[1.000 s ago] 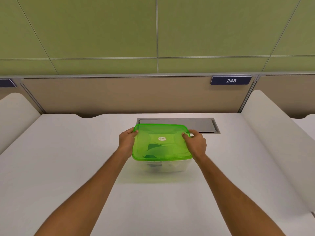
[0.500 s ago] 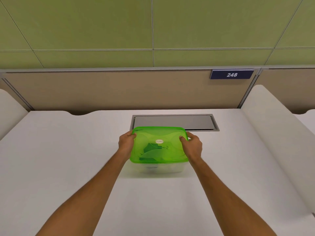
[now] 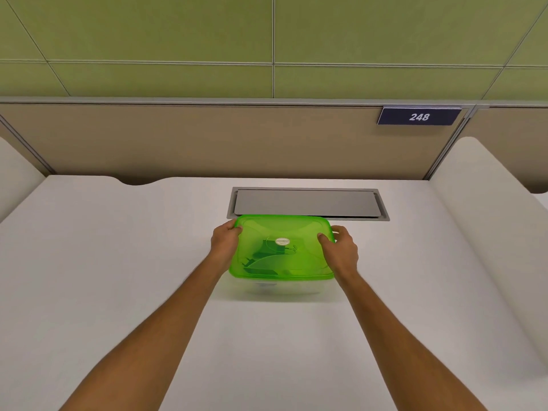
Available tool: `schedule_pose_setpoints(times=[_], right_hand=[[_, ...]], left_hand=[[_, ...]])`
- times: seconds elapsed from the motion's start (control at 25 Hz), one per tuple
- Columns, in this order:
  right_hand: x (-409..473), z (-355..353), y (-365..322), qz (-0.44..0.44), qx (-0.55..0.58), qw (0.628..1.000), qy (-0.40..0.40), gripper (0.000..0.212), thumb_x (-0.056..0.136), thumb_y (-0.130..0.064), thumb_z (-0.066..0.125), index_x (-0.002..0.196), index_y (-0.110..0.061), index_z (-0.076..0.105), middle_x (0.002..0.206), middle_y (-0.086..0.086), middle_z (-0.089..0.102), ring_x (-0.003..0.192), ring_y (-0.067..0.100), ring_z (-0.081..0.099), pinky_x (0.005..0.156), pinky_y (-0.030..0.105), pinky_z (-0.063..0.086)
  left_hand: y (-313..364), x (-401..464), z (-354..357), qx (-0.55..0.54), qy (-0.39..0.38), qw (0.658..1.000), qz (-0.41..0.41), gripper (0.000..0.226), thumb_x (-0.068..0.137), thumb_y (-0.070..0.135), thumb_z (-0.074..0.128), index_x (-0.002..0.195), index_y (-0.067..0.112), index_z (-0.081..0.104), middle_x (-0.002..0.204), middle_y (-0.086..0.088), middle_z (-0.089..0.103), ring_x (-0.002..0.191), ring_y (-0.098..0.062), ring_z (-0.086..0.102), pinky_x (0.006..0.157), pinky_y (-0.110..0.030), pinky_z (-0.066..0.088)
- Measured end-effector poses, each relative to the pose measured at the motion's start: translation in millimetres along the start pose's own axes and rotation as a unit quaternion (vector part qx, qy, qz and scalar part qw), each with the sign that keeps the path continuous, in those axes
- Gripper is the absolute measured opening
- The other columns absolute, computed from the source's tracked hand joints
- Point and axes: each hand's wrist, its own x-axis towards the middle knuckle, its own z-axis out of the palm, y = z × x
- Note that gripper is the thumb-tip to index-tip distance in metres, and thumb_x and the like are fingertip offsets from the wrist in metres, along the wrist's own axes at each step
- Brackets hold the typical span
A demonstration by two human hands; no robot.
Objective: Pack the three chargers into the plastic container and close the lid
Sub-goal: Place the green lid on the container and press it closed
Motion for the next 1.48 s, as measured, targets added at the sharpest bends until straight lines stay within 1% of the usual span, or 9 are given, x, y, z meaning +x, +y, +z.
schedule_pose_setpoints(times=[0.16, 0.36, 0.48, 0.76, 0.92, 1.12, 1.28, 1.4, 1.48], right_hand=[[13, -1, -17, 0.019, -0.028, 0.998, -0.048, 0.059, 0.071, -0.04, 0.063, 0.126, -0.019, 0.05, 0.101, 0.003, 0.064, 0.087, 0.024, 0.058, 0.076, 0.031, 0.042], [35, 12, -30, 0.018, -0.077, 0.995, -0.067, 0.051, 0.094, -0.047, 0.04, 0.128, -0.013, 0.056, 0.132, 0.016, 0.057, 0.119, 0.035, 0.053, 0.098, 0.04, 0.042], [41, 16, -28, 0.043, -0.071, 0.995, -0.046, 0.05, 0.098, -0.044, 0.033, 0.116, -0.01, 0.064, 0.123, 0.018, 0.062, 0.112, 0.037, 0.056, 0.093, 0.039, 0.043], [48, 22, -26, 0.051, -0.094, 0.994, -0.013, 0.051, 0.096, -0.047, 0.039, 0.107, -0.006, 0.066, 0.114, 0.018, 0.067, 0.105, 0.036, 0.06, 0.084, 0.036, 0.045], [49, 22, -24, 0.038, -0.104, 0.994, -0.01, 0.05, 0.096, -0.046, 0.039, 0.105, -0.005, 0.067, 0.113, 0.018, 0.067, 0.104, 0.036, 0.06, 0.084, 0.036, 0.045], [44, 14, -27, 0.024, -0.145, 0.988, -0.05, 0.05, 0.098, -0.042, 0.032, 0.119, -0.006, 0.061, 0.127, 0.018, 0.06, 0.114, 0.037, 0.056, 0.093, 0.04, 0.043], [26, 1, -18, 0.047, -0.187, 0.979, -0.065, 0.067, 0.095, -0.057, 0.025, 0.127, -0.006, 0.054, 0.132, 0.019, 0.056, 0.12, 0.036, 0.052, 0.097, 0.041, 0.04], [2, -2, -6, 0.037, -0.232, 0.971, -0.046, 0.076, 0.093, -0.064, 0.017, 0.122, -0.007, 0.056, 0.124, 0.019, 0.06, 0.114, 0.037, 0.055, 0.089, 0.041, 0.042], [-9, -3, -1, 0.041, -0.245, 0.968, -0.031, 0.079, 0.091, -0.067, 0.014, 0.12, -0.007, 0.056, 0.121, 0.018, 0.062, 0.111, 0.036, 0.056, 0.082, 0.04, 0.04]], left_hand=[[15, 5, 3, 0.038, 0.003, 0.999, -0.024, 0.043, 0.078, 0.005, 0.046, 0.111, 0.019, 0.067, 0.109, -0.017, 0.067, 0.098, -0.035, 0.063, 0.093, -0.051, 0.05], [20, 15, 11, 0.03, 0.053, 0.996, -0.059, 0.032, 0.086, 0.021, 0.053, 0.113, 0.008, 0.064, 0.107, -0.014, 0.065, 0.1, -0.034, 0.061, 0.089, -0.044, 0.051], [10, 18, 13, 0.058, 0.084, 0.995, -0.001, 0.032, 0.091, 0.03, 0.057, 0.117, 0.013, 0.066, 0.099, -0.001, 0.058, 0.09, -0.022, 0.053, 0.077, -0.027, 0.041], [8, 23, 16, 0.052, 0.128, 0.99, 0.009, 0.02, 0.088, 0.022, 0.062, 0.105, 0.016, 0.072, 0.09, 0.001, 0.061, 0.06, -0.006, 0.049, 0.04, -0.009, 0.037], [6, 24, 15, 0.049, 0.112, 0.992, 0.026, 0.021, 0.089, 0.017, 0.059, 0.106, 0.017, 0.072, 0.095, 0.002, 0.062, 0.063, -0.002, 0.049, 0.05, -0.014, 0.037], [11, 17, 11, 0.111, 0.082, 0.99, 0.034, 0.026, 0.091, 0.023, 0.052, 0.11, 0.018, 0.068, 0.1, -0.002, 0.061, 0.081, -0.019, 0.054, 0.058, -0.019, 0.04], [4, 4, 3, 0.212, 0.066, 0.975, 0.01, 0.036, 0.092, 0.044, 0.048, 0.075, 0.014, 0.059, 0.081, -0.007, 0.06, 0.089, -0.031, 0.058, 0.078, -0.036, 0.045], [-14, -16, -2, 0.317, 0.067, 0.946, 0.01, 0.055, 0.092, 0.057, 0.037, 0.096, 0.007, 0.06, 0.102, -0.017, 0.063, 0.102, -0.036, 0.058, 0.083, -0.037, 0.045], [-25, -28, -6, 0.338, 0.073, 0.938, 0.002, 0.063, 0.091, 0.062, 0.031, 0.105, 0.007, 0.059, 0.106, -0.017, 0.061, 0.096, -0.036, 0.058, 0.083, -0.04, 0.053]])
